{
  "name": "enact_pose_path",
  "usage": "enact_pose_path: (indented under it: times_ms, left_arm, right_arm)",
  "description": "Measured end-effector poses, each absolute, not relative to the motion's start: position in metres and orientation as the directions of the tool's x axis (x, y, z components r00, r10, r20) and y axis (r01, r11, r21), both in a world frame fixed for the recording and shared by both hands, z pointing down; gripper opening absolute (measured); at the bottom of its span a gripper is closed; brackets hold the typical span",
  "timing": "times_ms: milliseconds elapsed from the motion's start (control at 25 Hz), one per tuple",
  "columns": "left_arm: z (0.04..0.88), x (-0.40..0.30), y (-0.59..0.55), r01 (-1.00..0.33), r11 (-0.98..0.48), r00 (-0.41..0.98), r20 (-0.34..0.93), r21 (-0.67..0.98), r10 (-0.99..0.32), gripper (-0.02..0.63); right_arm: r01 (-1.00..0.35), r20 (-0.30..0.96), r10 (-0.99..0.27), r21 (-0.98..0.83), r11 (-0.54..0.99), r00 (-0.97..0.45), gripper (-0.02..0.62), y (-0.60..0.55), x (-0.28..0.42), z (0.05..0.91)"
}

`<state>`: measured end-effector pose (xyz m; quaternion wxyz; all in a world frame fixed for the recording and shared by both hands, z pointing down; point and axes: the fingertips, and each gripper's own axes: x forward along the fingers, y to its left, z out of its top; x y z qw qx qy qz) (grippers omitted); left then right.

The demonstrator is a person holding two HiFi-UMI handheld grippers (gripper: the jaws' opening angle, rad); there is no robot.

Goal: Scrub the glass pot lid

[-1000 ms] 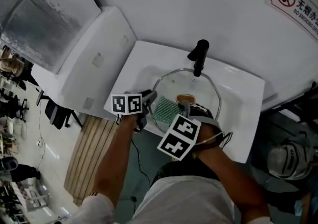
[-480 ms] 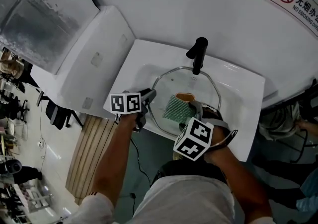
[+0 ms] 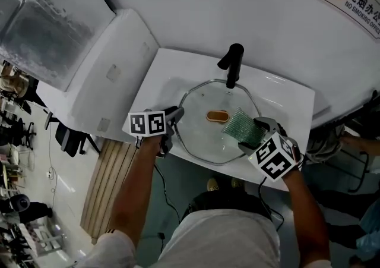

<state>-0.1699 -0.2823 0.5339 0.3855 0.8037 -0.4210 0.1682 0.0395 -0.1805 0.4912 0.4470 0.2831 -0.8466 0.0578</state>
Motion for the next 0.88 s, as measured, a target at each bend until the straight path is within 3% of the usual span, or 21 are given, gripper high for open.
enact_pose_path:
  times_ms: [320,880]
  left_arm:
    - [0.534,-0.170,-0.283,-0.811,-0.342,0.583,0.598,0.475,-0.550,0.126]
    - [0.534,-0.170,-0.282,-0.814,-0.332,0.577,0.597,0.477,-0.558,0.124]
  right_arm:
    - [-0.519,0.780,-0.459,0.205,0.830,-0.426,0.339,-0.173,0.044,0.487]
    - [-0.318,0.844,-0.359,0.241,0.917,-0.397,0.339,-0.128,-0.056,0.462]
